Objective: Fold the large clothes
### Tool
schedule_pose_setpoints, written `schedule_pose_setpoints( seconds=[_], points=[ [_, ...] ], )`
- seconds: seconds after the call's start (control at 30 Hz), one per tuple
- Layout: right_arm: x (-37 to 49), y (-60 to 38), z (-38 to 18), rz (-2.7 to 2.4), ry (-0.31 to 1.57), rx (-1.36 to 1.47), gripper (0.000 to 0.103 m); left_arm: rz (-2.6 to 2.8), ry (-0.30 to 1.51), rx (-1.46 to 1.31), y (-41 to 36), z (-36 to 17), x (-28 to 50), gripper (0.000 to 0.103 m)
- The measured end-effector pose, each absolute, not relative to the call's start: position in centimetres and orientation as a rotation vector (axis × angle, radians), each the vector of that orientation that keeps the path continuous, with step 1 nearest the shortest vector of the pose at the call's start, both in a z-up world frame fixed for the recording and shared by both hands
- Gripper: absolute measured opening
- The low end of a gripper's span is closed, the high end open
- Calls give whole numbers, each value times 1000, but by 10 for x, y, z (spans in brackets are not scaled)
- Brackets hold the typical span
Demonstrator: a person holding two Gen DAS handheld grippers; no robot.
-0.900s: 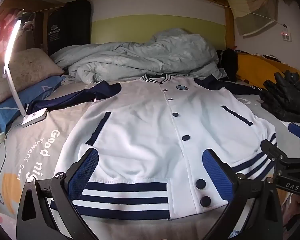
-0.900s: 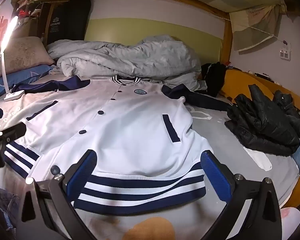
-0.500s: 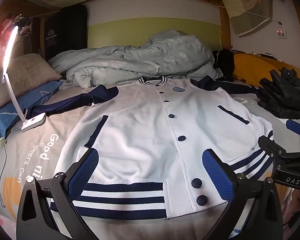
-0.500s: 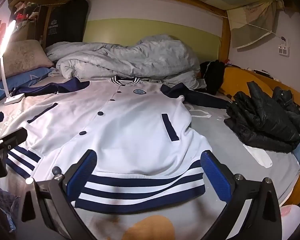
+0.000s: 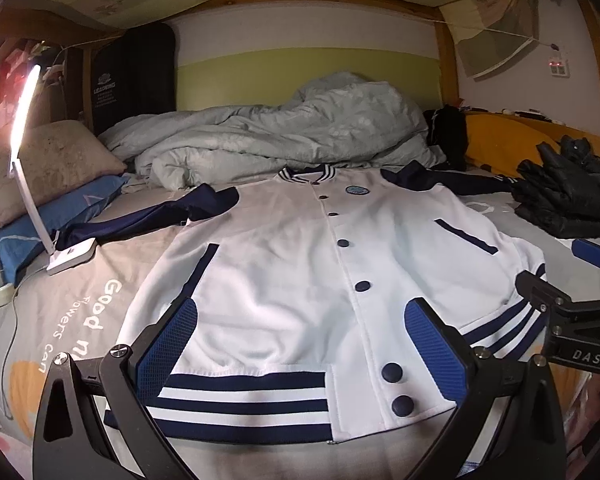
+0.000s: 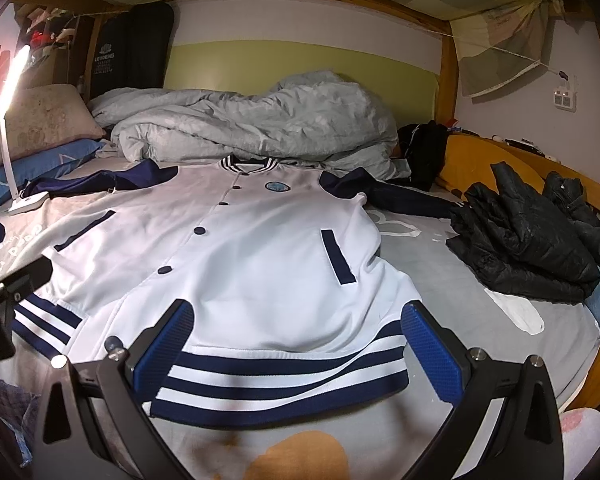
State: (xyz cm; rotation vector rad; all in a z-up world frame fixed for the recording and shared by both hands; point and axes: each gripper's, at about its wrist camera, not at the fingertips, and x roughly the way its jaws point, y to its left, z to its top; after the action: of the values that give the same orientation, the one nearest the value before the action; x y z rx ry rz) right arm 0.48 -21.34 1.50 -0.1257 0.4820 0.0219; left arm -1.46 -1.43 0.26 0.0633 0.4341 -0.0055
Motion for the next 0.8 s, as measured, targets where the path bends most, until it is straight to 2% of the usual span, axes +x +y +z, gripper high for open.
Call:
schedule_pose_setpoints(
  seconds=[0.8],
  points=[
    [3, -217, 16, 26, 484, -123, 103, 4, 409, 24, -12, 5, -17, 103]
  ],
)
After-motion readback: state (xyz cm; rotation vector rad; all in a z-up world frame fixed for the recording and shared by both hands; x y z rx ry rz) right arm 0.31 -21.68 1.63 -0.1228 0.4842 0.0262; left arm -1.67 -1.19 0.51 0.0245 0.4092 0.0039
